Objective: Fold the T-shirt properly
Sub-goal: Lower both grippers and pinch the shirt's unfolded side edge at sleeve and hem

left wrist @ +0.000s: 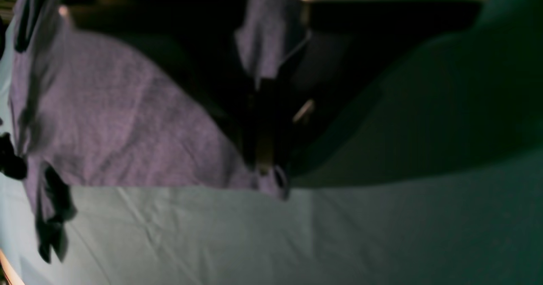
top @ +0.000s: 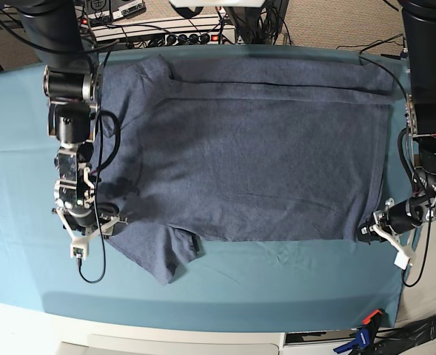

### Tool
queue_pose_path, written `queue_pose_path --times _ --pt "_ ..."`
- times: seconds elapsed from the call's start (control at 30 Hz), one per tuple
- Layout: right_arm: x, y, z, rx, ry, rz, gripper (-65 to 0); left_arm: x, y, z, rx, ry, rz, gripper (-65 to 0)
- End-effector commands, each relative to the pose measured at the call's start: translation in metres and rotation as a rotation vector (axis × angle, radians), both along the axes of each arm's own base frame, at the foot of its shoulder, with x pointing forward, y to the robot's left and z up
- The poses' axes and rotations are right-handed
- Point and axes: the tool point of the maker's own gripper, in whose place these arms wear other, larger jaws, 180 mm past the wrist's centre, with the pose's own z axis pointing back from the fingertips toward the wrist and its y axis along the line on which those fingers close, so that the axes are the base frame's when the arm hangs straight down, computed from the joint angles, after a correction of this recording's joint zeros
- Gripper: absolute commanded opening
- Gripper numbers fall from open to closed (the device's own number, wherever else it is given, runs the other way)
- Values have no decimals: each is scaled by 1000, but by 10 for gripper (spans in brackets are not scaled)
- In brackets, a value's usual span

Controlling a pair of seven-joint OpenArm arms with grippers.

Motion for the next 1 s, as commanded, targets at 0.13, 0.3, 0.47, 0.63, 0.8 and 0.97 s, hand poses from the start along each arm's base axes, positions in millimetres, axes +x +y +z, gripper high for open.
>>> queue_pose_path --times 0.13,0.3,0.47,0.63,0.8,0.97 --pt "13 -7 23 -19 -60 -5 -330 18 8 29 -6 -84 15 -650" --pt "13 -7 23 -18 -60 -4 -330 19 8 29 -6 -84 16 -650" --pt "13 -7 23 -17 -59 -2 -351 19 8 29 -6 -85 16 -650" --pt "13 -3 22 -11 -54 18 -517 19 8 29 -6 -85 16 -650" --pt "14 -1 22 -8 -53 31 -650 19 8 29 -6 -85 16 -650" --pt "11 -2 18 -16 -44 33 -650 19 8 29 -6 -85 16 -650"
